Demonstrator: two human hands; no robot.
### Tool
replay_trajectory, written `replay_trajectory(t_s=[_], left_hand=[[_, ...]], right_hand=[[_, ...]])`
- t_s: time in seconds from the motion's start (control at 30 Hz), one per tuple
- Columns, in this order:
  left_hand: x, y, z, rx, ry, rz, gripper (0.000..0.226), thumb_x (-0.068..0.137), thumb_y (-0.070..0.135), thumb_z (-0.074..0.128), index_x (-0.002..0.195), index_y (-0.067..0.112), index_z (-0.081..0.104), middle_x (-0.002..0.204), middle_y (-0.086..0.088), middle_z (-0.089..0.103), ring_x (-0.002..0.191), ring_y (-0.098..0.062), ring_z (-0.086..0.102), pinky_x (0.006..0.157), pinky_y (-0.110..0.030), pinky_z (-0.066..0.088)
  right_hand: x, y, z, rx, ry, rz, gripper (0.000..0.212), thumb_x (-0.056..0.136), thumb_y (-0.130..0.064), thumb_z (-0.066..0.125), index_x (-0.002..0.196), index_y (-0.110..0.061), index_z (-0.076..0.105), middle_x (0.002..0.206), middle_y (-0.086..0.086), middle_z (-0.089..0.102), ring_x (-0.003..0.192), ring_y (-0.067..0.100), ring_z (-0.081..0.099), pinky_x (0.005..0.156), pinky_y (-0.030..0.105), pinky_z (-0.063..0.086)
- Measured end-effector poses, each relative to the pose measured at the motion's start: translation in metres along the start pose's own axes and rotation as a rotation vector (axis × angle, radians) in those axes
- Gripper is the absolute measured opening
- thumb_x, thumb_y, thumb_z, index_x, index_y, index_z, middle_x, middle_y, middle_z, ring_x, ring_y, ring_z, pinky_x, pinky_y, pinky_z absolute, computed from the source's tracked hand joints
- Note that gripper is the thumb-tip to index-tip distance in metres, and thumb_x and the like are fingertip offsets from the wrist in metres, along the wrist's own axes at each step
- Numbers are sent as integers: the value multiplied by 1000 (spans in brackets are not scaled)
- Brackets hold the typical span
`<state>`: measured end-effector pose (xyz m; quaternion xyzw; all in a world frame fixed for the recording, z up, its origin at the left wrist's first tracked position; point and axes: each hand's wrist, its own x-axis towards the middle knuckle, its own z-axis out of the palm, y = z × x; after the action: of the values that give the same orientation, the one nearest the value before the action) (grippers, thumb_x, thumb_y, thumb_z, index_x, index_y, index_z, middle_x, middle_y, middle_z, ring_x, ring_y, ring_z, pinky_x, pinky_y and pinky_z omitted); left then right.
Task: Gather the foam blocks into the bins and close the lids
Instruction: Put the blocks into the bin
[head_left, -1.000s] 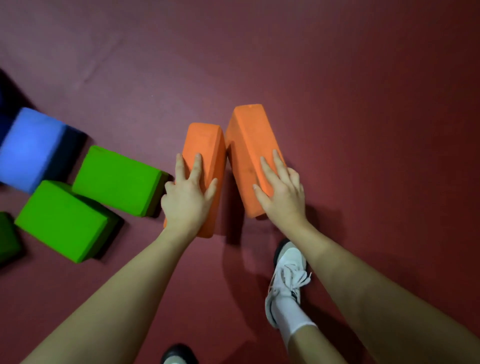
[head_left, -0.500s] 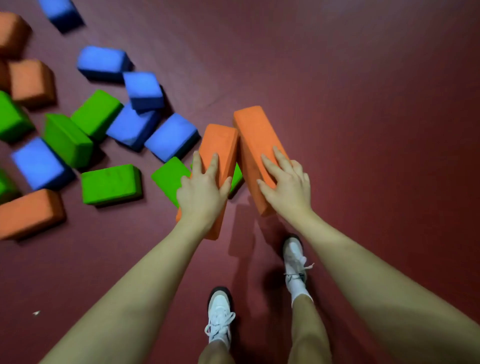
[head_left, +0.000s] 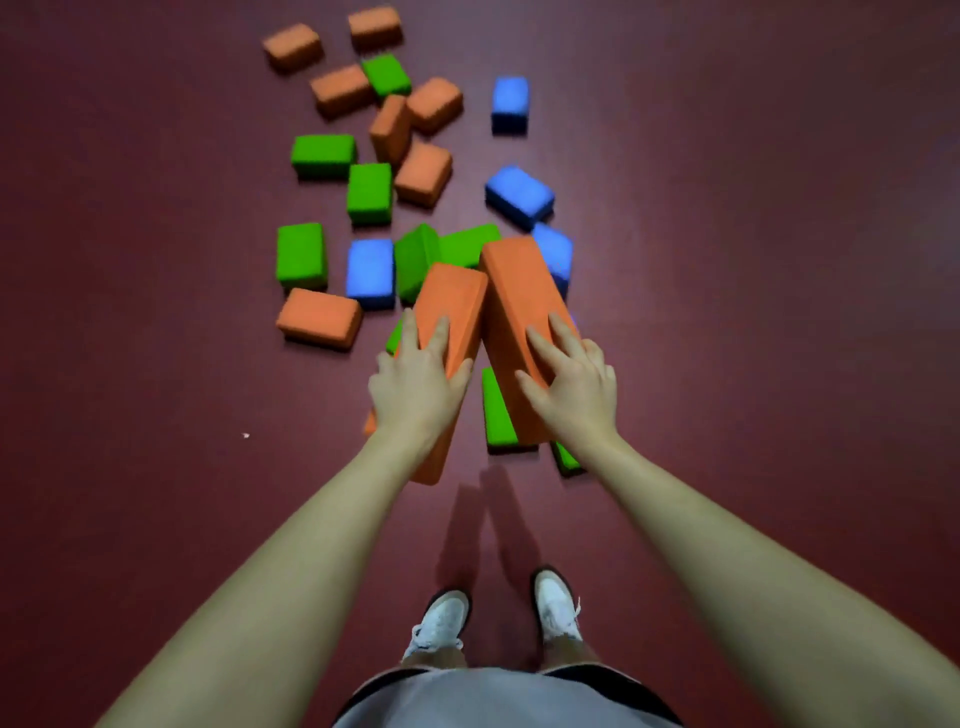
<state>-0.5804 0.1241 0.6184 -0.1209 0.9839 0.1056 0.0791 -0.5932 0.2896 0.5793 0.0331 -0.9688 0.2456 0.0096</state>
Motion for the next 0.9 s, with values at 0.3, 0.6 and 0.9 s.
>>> replay_trajectory(t_s=[0.3, 0.6, 0.9], left_hand=[[-44, -77, -79, -69, 163, -430, 62, 95, 55, 42, 150, 39, 20, 161, 0, 5, 121, -41, 43, 94, -43, 41], [-57, -228, -118, -143, 242, -695, 61, 94, 55, 42, 150, 40, 21, 161, 0, 6, 125, -40, 42, 97, -44, 41], [-60, -437, -173, -139, 293, -883, 62, 94, 56, 41, 150, 40, 19, 161, 1, 6, 124, -39, 43, 96, -42, 42]], right_hand=[[38, -114, -10, 42, -129, -542, 57, 76, -43, 59, 131, -28, 58, 146, 2, 46, 112, 43, 52, 80, 48, 48], [50, -272, 69, 46, -199, -860, 56, 76, -43, 56, 129, -27, 60, 144, 4, 49, 111, 45, 54, 80, 50, 49], [41, -489, 174, 105, -264, -1054, 52, 79, -39, 62, 129, -27, 60, 144, 3, 49, 110, 46, 53, 78, 49, 49]])
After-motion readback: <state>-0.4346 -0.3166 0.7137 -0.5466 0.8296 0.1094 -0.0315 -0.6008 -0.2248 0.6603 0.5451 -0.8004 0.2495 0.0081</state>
